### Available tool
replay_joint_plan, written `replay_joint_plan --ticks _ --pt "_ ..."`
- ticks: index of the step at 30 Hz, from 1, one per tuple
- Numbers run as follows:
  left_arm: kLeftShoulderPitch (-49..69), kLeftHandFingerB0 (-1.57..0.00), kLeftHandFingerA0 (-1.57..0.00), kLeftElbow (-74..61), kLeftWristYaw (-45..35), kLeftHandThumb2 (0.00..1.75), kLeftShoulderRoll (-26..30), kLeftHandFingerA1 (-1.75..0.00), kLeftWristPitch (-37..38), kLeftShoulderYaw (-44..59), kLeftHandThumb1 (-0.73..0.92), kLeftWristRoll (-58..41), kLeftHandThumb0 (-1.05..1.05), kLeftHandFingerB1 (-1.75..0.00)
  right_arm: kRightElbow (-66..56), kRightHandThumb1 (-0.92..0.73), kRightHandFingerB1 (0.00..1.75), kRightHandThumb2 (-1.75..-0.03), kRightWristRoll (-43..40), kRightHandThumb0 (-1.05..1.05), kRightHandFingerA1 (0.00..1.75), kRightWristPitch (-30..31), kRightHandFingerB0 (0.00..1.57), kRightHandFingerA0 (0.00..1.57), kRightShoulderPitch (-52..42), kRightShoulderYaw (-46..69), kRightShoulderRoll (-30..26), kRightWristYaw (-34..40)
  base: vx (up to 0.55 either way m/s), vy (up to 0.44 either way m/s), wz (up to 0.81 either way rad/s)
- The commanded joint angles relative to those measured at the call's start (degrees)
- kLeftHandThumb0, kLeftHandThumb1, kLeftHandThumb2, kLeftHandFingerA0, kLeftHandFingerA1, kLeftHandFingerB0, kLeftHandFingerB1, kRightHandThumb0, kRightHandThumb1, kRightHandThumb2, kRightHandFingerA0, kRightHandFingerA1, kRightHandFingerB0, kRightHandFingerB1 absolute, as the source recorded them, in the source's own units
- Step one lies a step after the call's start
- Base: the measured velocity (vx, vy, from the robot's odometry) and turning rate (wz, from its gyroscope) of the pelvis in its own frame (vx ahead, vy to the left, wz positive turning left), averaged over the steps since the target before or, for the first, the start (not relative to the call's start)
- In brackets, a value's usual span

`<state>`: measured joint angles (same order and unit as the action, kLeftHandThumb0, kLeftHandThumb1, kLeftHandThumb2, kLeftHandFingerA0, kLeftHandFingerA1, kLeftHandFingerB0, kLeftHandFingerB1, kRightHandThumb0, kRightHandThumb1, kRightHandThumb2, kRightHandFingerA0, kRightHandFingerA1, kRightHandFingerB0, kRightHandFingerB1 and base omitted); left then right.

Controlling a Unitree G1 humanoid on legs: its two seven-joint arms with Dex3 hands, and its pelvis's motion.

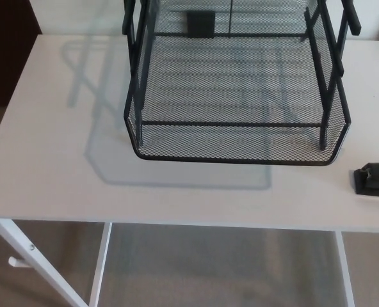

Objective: The robot walks towards a desk on which a file tray is kept in the middle and a stapler is kept to its right. The robot lifts the stapler using its right hand and places it on the file tray.

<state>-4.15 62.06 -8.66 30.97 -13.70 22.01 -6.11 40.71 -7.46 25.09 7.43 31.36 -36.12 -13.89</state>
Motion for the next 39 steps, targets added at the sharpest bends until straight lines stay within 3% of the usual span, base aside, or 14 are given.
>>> replay_joint_plan --ticks 1,3,5,7,8,9,11,15,23,24,30,35,37,39 --pt "-2.5 -0.03 -0.25 1.1 -0.8 1.07 2.9 -0.62 4.6 2.5 0.72 -2.3 -0.68 -0.41 6.0 -0.42 0.09 -0.79 -3.2 -0.83 0.30 2.9 0.00 0.00 14.6 5.9 -8.2 8.8 0.00 0.000 0.00" --pt "-2.4 -0.03 -0.25 1.2 -1.9 1.07 2.0 -0.63 5.2 2.5 0.71 -2.3 -0.69 -0.44 7.3 -0.39 0.35 -0.80 5.2 -0.89 0.58 -1.9 0.00 0.00 19.5 -3.4 -12.7 6.7 0.00 0.000 0.00" --pt "-2.4 -0.08 -0.28 1.3 -2.0 0.68 1.6 -0.58 5.5 2.1 0.91 -1.9 -0.67 -0.33 4.4 -0.48 0.95 -0.61 5.7 -1.05 1.53 -1.0 0.00 0.19 21.9 -5.2 -12.6 7.4 0.00 0.000 0.00" --pt "-3.2 -0.02 -0.25 2.6 -1.6 1.06 0.8 -0.62 6.3 1.8 0.72 -1.6 -0.68 -0.43 -1.5 -0.46 1.53 -0.60 5.3 -1.05 1.67 -1.9 0.00 0.31 24.8 -6.3 -10.4 9.1 0.00 0.000 0.00" --pt "-3.2 -0.02 -0.25 2.7 -1.6 1.06 0.9 -0.62 6.4 1.8 0.72 -1.6 -0.68 -0.43 -1.4 -0.46 1.53 -0.60 5.3 -1.05 1.67 -1.9 0.00 0.31 24.9 -6.5 -10.5 9.2 0.00 0.000 0.00" --pt "-2.8 -0.06 -0.24 2.6 -2.4 0.69 0.5 -0.63 7.9 1.3 0.91 -1.4 -0.69 -0.36 -11.7 -0.32 0.65 -0.96 7.3 -0.58 0.70 5.2 0.00 0.08 24.5 -10.3 -10.6 8.4 0.00 0.000 0.00" --pt "-3.1 -0.03 -0.23 2.1 -2.6 1.06 0.6 -0.63 7.3 1.5 0.72 -1.8 -0.71 -0.43 -15.7 -0.64 0.47 -0.53 6.9 -0.68 1.05 5.3 0.00 0.12 23.6 -10.8 -10.5 7.2 0.00 0.000 0.00" --pt "-3.1 -0.02 -0.28 1.0 -1.3 1.07 0.6 -0.65 5.9 0.7 0.72 -1.1 -0.69 -0.43 -24.9 -0.56 0.14 -0.78 8.5 -0.52 0.37 0.9 0.01 0.03 17.7 -16.7 -14.5 -1.8 0.00 0.000 0.00" --pt "-3.2 -0.09 -0.22 1.9 -0.9 0.69 0.9 -0.56 5.9 0.8 0.91 -1.0 -0.67 -0.33 -30.3 -0.44 0.01 -0.77 5.7 -0.79 0.08 -12.5 0.00 0.00 6.0 -24.2 -19.1 -20.8 0.00 0.000 0.00" --pt "-3.1 -0.03 -0.22 1.7 -0.8 1.06 0.9 -0.62 5.8 0.8 0.72 -1.0 -0.69 -0.42 -30.6 -0.41 0.01 -0.75 5.7 -0.75 0.07 -12.3 0.00 0.00 5.9 -24.9 -19.1 -21.3 0.00 0.000 0.00" --pt "-2.6 -0.06 -0.23 1.1 -2.4 0.69 0.9 -0.61 6.1 0.3 0.92 -0.9 -0.69 -0.34 -29.9 -0.42 0.08 -0.79 9.0 -0.68 0.07 -12.1 0.03 0.00 8.1 -33.6 -17.7 -23.6 0.00 0.000 0.00" --pt "-3.1 -0.03 -0.23 -0.4 -0.9 1.06 0.9 -0.63 4.6 -0.2 0.72 -0.5 -0.70 -0.44 -27.2 -0.43 0.05 -0.78 14.1 -0.72 0.00 -13.0 0.02 0.00 11.9 -41.4 -17.4 -24.1 0.00 0.000 0.00" --pt "-3.7 -0.09 -0.29 0.3 -0.3 0.67 0.7 -0.62 4.7 0.0 0.91 -0.7 -0.68 -0.35 -27.5 -0.42 0.11 -0.76 16.6 -0.68 0.00 -12.5 0.06 0.00 13.1 -45.2 -17.0 -23.9 0.00 0.000 0.00" --pt "-4.0 -0.03 -0.27 0.9 -0.1 1.07 0.6 -0.64 5.0 -0.2 0.72 -0.5 -0.69 -0.42 -26.9 -0.42 0.10 -0.76 17.3 -0.68 0.00 -13.1 0.07 0.00 13.7 -46.7 -17.1 -23.5 0.00 0.000 0.00"
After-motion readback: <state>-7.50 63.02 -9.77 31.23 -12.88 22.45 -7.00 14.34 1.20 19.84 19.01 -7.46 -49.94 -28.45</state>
